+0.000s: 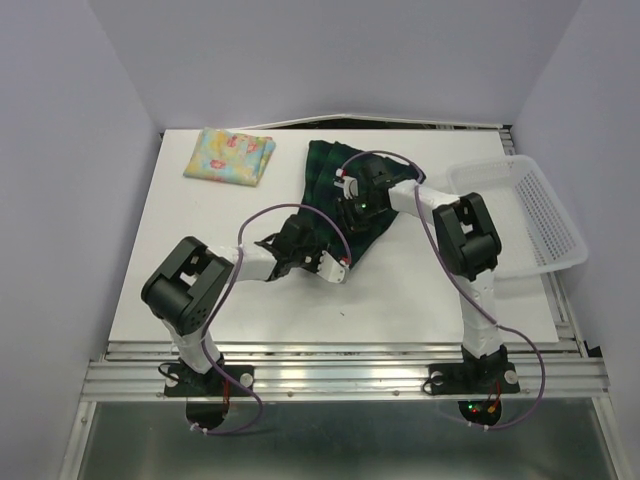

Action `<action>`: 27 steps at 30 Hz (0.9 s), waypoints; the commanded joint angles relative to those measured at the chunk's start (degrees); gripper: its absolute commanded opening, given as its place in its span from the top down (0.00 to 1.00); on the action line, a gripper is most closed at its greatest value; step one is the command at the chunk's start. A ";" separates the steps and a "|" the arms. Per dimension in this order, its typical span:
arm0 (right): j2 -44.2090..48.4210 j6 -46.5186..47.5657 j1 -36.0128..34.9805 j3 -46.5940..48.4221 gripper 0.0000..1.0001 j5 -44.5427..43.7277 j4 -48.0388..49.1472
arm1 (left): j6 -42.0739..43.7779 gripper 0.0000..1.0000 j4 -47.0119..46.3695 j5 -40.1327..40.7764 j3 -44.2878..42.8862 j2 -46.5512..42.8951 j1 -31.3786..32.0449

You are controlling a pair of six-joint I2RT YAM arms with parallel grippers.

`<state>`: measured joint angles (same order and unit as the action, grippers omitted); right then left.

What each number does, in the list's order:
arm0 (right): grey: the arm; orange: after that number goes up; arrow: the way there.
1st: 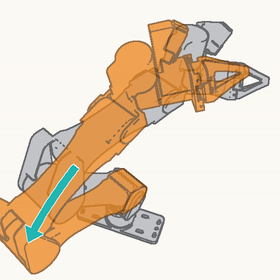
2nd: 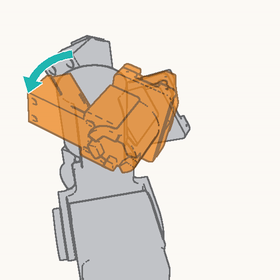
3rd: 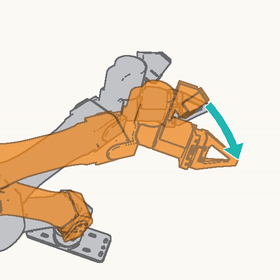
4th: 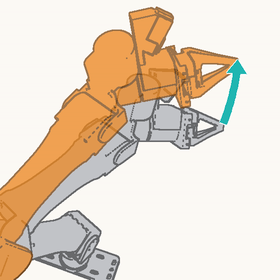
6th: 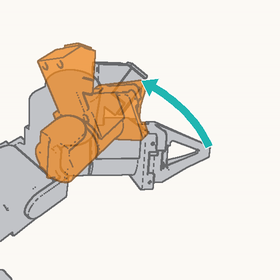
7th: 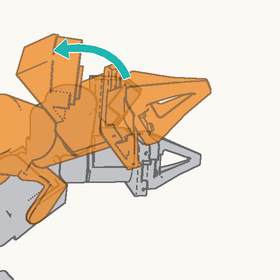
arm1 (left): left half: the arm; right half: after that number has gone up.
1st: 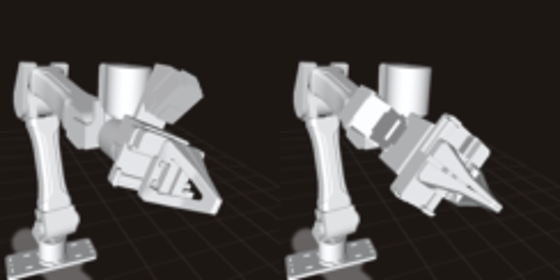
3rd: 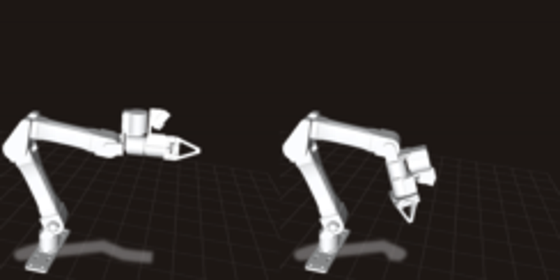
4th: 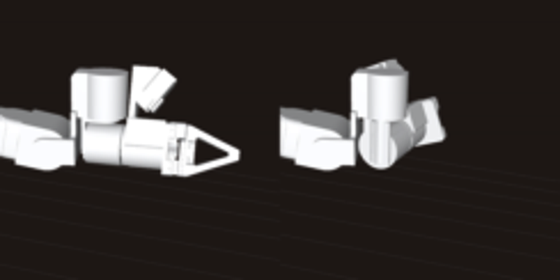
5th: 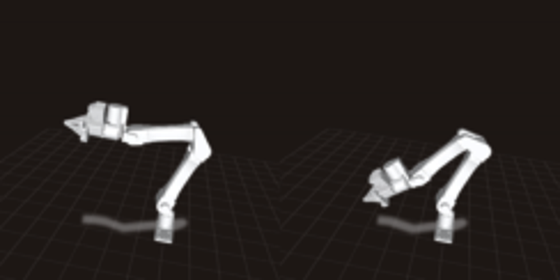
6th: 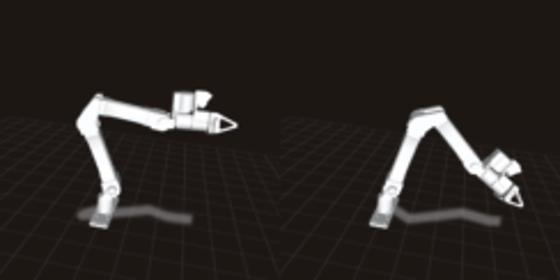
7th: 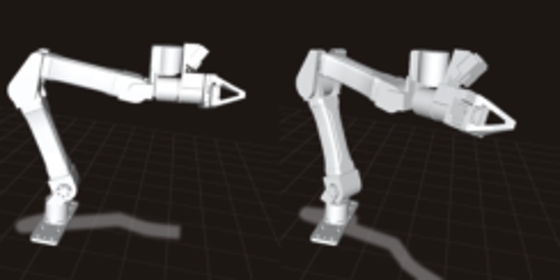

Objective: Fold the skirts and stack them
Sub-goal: Fold the skirt

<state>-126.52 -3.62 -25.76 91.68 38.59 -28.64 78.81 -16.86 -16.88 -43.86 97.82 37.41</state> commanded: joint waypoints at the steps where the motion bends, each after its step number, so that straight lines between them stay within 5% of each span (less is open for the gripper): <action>1: -6.81 4.67 -0.70 -0.98 0.60 -9.58 -3.61 | 0.83 0.77 5.70 -0.69 -2.11 0.36 0.21; 6: -4.19 4.50 -1.22 -1.59 0.62 -5.90 -3.44 | -3.82 1.00 14.29 -3.24 -4.21 -5.09 0.30; 9: -0.41 3.79 -1.75 -2.21 0.59 -4.75 -2.21 | -5.94 1.00 25.89 -4.91 -7.29 -8.69 0.47; 13: 7.32 3.79 -0.09 3.14 0.44 -9.84 -2.29 | -10.05 1.00 39.68 -6.14 -8.35 -14.05 3.19; 18: 7.61 4.76 2.12 10.35 0.34 -11.08 -1.95 | -16.22 1.00 47.09 -7.28 -7.65 -21.35 6.09; 23: 2.96 -2.69 4.31 8.00 0.39 8.02 3.41 | -23.25 1.00 52.09 -9.74 -10.02 -23.55 7.24; 27: 4.69 -10.97 1.96 -7.62 0.42 12.83 18.25 | -26.68 1.00 55.79 -11.42 -14.05 -24.08 7.76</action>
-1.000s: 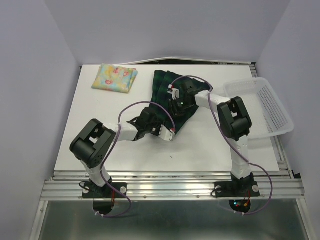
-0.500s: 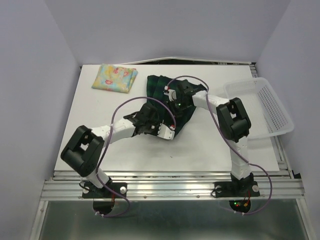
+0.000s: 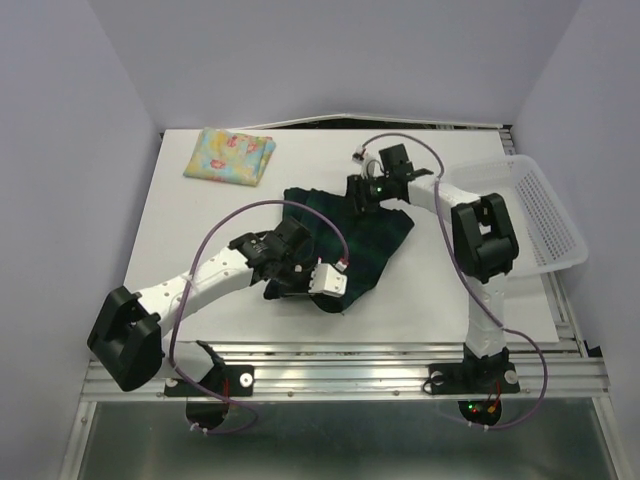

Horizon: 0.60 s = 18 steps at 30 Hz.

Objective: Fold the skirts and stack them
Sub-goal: Fold the skirt

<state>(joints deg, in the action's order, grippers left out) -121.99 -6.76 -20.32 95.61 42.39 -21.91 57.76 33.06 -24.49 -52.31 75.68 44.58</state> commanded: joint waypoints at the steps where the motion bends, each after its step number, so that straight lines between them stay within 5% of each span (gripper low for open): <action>1: 0.27 -6.96 -4.72 -13.85 0.44 8.76 12.50 | -5.81 1.00 6.31 -3.64 -6.39 -1.94 0.60; 12: 0.18 -4.31 -13.52 -23.10 0.46 3.48 12.60 | -1.25 1.00 8.17 4.53 -21.59 4.82 0.69; 18: 2.81 -3.17 -14.14 -22.67 0.46 3.23 10.93 | 1.57 1.00 3.24 7.70 -18.27 6.14 0.60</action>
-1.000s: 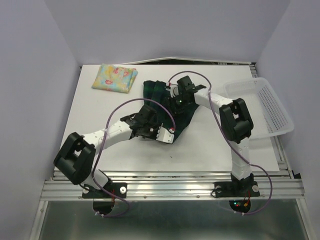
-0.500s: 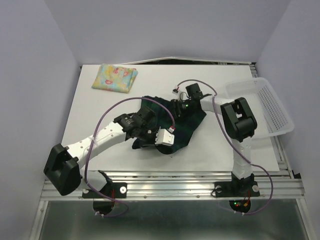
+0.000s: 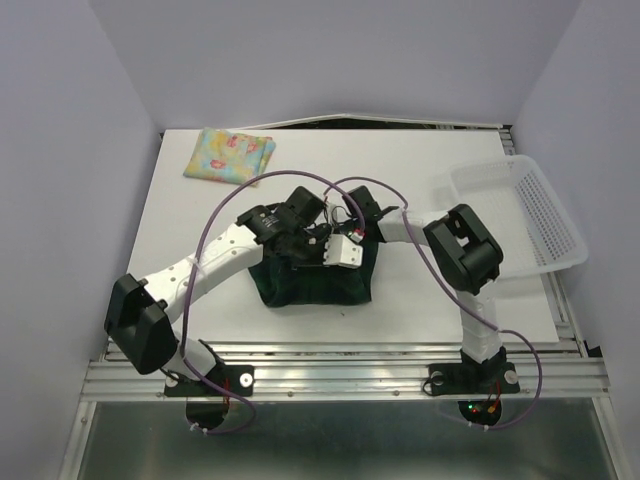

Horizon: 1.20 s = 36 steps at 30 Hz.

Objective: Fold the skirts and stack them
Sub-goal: Fold the skirt

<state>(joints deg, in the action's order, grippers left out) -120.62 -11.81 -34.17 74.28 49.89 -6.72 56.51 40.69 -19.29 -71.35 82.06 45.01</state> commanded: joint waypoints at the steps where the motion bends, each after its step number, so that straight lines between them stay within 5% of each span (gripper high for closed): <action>1: 2.05 2.32 -0.28 -0.64 0.46 -4.62 -5.83 | 2.99 1.00 -4.30 2.50 2.08 -0.06 0.16; 10: 7.94 9.79 0.33 16.03 0.36 -9.99 -15.24 | 3.16 1.00 -2.46 -2.86 7.80 -3.75 0.16; 20: -5.32 27.71 3.94 31.10 0.35 -9.63 -28.52 | 4.67 1.00 0.98 -4.88 8.16 -6.04 0.25; 36: -10.08 30.80 3.41 20.38 0.74 -2.87 -28.79 | 3.08 1.00 -9.12 1.96 0.51 4.76 -8.18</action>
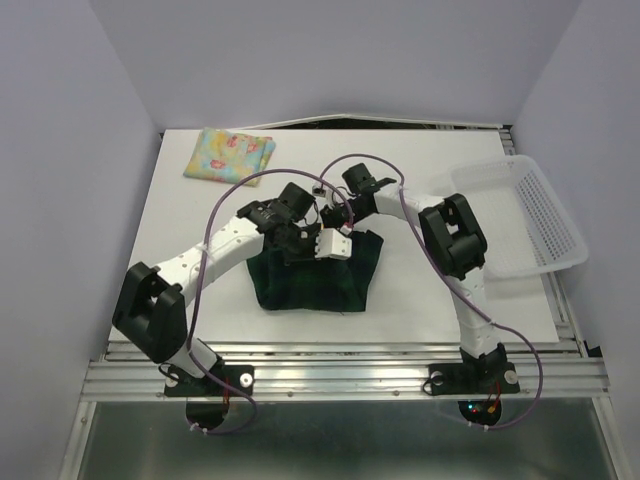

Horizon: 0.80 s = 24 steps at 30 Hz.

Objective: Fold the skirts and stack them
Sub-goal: Fold the skirt

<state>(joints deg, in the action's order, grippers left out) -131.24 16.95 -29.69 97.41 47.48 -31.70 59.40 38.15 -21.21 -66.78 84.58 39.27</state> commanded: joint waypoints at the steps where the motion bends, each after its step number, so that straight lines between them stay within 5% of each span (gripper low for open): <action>1: 0.63 1.95 -1.07 -2.83 0.76 -0.11 -3.98 | 0.45 1.00 -7.29 4.51 -4.58 3.22 -2.70; 19: 0.28 1.33 -1.07 -0.38 0.78 1.38 -5.47 | 1.60 0.97 -34.10 10.84 6.30 13.68 -4.81; 22: 0.11 1.16 -1.07 0.41 0.77 -0.10 -5.83 | 1.07 0.82 -37.80 11.81 8.94 13.34 -4.81; 23: 0.11 0.89 -1.07 1.37 0.73 -1.07 -5.83 | 1.16 0.60 -38.76 11.81 10.26 13.25 -4.73; 24: 0.11 -0.15 -1.07 2.25 0.70 -2.82 -5.83 | 1.25 0.55 -39.46 12.16 10.88 13.07 -4.64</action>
<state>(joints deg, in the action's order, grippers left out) -130.89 17.21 -29.71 97.23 49.58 -33.08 59.99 7.44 -12.43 -58.67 98.28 35.03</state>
